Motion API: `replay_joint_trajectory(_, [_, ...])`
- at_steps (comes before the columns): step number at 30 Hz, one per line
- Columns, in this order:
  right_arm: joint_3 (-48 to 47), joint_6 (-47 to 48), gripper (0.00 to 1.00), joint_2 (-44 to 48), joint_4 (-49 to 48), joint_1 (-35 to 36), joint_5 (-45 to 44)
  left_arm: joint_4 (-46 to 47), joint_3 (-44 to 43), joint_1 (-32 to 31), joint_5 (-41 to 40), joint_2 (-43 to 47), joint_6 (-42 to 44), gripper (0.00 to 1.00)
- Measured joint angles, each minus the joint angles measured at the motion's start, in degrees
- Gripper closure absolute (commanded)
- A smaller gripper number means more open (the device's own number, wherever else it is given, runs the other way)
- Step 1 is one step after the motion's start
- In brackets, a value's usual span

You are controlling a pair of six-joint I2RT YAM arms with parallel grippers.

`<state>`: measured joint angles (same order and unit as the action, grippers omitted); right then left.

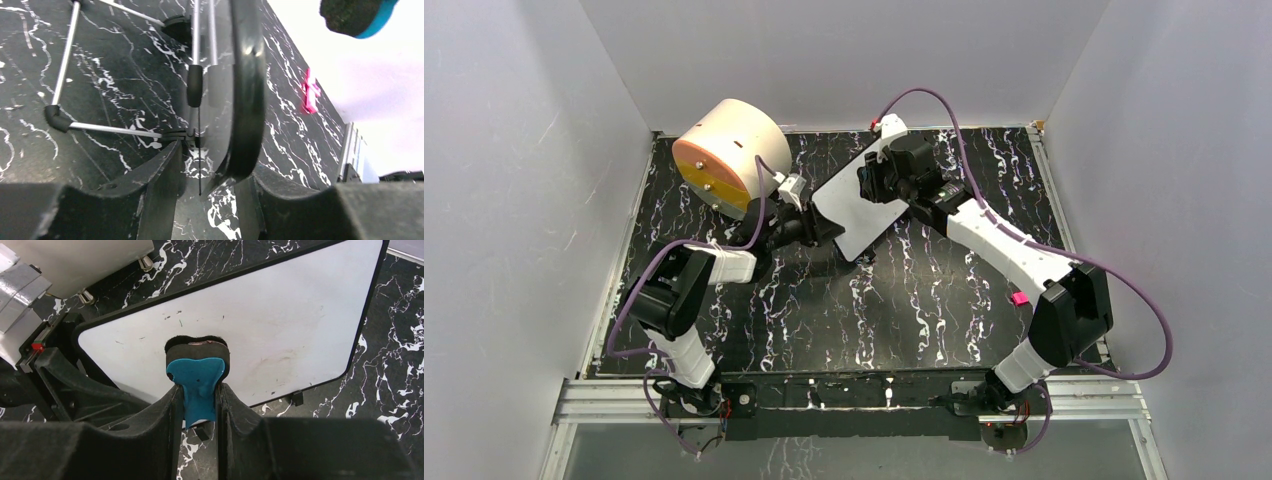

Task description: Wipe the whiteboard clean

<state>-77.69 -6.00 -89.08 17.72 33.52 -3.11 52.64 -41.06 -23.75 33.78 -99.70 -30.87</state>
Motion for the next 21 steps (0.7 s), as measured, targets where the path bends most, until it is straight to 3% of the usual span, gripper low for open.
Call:
replay_joint_trajectory(10, [1.09, -0.63, 0.87, 0.02, 0.09, 0.00, 0.02, 2.64, 1.22, -0.02, -4.68, 0.61, 0.00, 0.71])
replay_joint_trajectory(12, [1.22, -0.63, 0.87, 0.02, 0.04, 0.00, 0.00, 3.34, 1.22, -0.02, -4.70, 0.70, -0.24, 0.79])
replay_joint_trajectory(15, [1.64, -0.63, 0.87, 0.11, 0.11, 0.00, 0.00, 4.11, 1.20, -0.02, -4.72, 0.79, -0.50, 0.99])
replay_joint_trajectory(21, [1.64, -0.59, 0.87, 0.13, 0.11, 0.00, -0.09, 3.10, 0.48, -0.04, -3.85, 0.79, 0.90, 1.00])
